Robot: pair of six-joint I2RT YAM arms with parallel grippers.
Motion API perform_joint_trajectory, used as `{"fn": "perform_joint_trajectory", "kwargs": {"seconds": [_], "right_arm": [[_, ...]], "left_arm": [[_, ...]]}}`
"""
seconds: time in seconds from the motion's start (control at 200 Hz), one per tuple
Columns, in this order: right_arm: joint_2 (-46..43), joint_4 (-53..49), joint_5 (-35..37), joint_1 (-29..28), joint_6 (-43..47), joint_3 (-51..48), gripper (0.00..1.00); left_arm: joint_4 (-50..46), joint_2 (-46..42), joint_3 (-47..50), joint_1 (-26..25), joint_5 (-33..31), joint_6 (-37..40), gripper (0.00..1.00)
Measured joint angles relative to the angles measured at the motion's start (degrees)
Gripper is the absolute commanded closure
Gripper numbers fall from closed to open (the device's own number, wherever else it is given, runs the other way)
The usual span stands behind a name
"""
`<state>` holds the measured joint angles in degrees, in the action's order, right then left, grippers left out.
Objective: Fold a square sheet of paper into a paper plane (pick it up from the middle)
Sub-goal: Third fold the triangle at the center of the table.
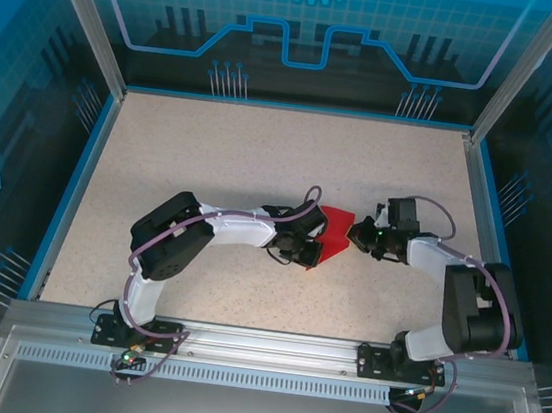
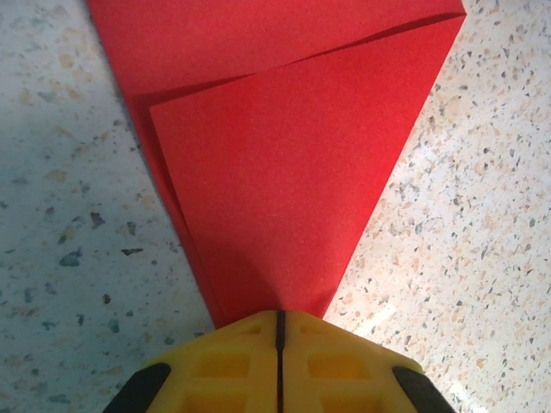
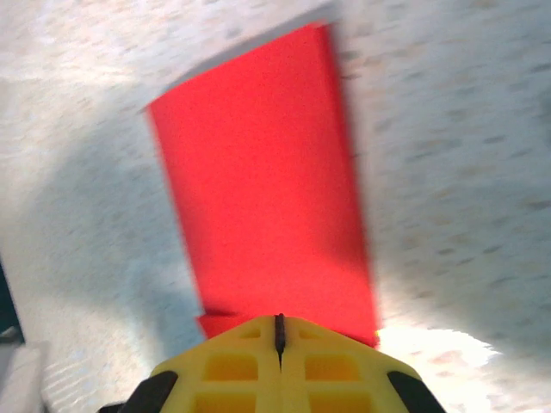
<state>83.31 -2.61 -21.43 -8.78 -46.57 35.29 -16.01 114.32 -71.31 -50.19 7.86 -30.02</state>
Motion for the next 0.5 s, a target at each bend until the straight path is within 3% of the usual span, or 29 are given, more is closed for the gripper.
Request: {"fn": "perform_joint_trajectory", "kwargs": {"seconds": [0.235, 0.5], "right_arm": [[2.7, 5.7, -0.7, -7.9, -4.0, -2.1, 1.00], [8.6, 11.3, -1.6, -9.3, -6.5, -3.2, 1.00]], "left_arm": [[-0.5, 0.0, -0.2, 0.0, 0.3, 0.2, 0.93], [-0.7, 0.0, -0.1, 0.1, 0.5, 0.6, 0.92]]}}
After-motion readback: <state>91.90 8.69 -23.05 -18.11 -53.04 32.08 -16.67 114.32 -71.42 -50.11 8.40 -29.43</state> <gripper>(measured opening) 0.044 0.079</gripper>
